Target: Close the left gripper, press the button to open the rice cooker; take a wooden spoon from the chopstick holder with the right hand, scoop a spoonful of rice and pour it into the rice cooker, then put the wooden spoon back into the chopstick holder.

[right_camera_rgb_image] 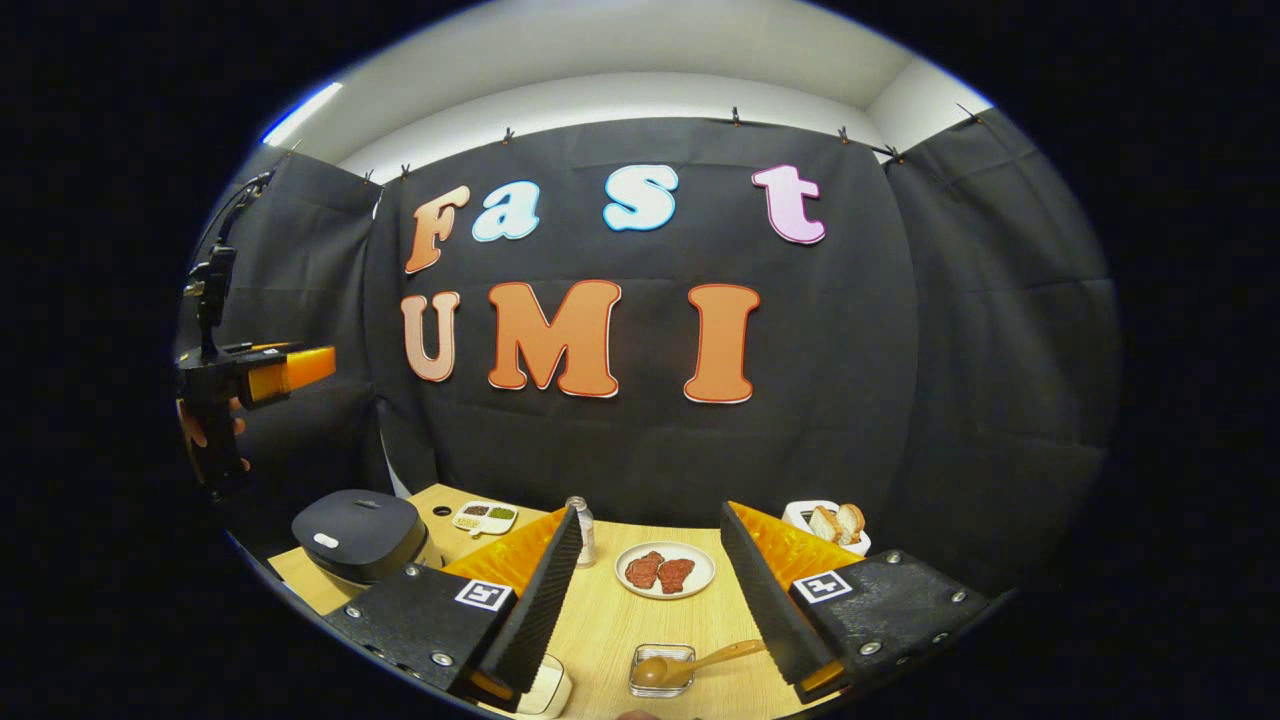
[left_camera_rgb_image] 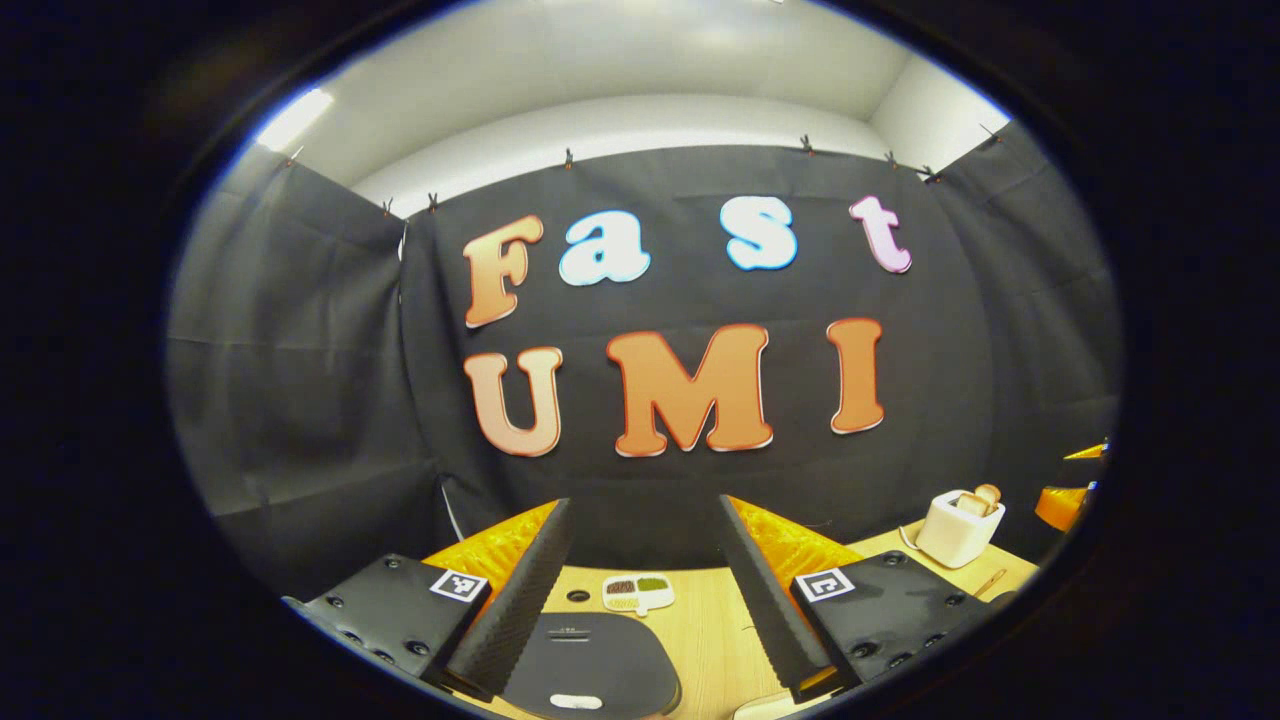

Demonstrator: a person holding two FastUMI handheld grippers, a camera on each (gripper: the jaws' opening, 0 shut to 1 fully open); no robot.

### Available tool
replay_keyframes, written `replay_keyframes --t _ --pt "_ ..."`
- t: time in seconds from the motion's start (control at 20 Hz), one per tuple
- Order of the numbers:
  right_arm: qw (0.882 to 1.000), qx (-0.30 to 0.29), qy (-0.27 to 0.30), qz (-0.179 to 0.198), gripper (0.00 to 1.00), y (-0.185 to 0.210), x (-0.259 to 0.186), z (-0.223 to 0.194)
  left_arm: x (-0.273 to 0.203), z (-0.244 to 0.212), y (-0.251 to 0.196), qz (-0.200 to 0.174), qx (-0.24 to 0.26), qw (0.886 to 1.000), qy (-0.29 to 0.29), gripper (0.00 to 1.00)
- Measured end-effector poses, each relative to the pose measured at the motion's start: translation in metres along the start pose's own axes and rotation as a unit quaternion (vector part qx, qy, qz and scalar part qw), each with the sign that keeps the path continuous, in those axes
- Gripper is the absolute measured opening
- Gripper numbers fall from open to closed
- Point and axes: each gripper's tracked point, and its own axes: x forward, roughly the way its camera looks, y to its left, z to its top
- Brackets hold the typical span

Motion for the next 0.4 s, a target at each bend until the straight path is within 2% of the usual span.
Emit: replay_keyframes --t 0.4 --pt "0.999 0.002 -0.042 0.002 0.87 0.003 -0.002 0.023 -0.028 0.015 -0.046 -0.03 0.019 0.999 -0.034 0.97"
